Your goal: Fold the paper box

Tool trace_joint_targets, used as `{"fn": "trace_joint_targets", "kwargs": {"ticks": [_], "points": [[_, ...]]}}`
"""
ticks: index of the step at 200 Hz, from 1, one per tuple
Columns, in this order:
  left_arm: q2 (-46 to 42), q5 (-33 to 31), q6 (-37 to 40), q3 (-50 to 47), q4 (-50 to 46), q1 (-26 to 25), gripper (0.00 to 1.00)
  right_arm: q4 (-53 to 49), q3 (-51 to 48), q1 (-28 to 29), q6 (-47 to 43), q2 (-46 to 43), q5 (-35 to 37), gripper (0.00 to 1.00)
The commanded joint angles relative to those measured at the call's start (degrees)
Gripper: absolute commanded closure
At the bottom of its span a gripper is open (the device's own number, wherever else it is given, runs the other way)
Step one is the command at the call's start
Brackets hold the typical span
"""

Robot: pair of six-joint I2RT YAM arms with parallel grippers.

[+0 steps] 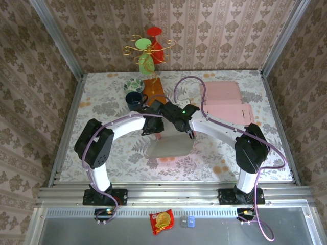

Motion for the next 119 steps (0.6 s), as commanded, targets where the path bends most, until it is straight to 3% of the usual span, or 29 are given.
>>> {"fn": "trace_joint_targets", "kwargs": {"ticks": [1, 30, 61, 104, 119], "points": [[-4.5, 0.0, 3.4, -1.6, 1.4, 0.8, 0.71, 1.0, 0.8, 1.0, 1.5, -0.1, 0.2, 1.0], [-6.8, 4.2, 6.1, -3.3, 4.7, 2.3, 0.66, 0.5, 1.1, 0.9, 1.7, 0.4, 0.1, 1.0], [-6.5, 7.6, 7.5, -4.3, 6.1, 3.3, 0.69, 0.1, 1.3, 0.9, 2.0, 0.7, -0.1, 1.0], [-5.5, 6.5, 7.3, -4.9, 3.7, 3.6, 0.7, -0.2, 1.4, 0.9, 2.4, 0.7, -0.2, 1.0], [-5.1, 5.9, 7.4, -4.9, 3.9, 3.7, 0.76, 0.0, 1.2, 0.8, 2.5, 0.5, -0.3, 1.0]]}}
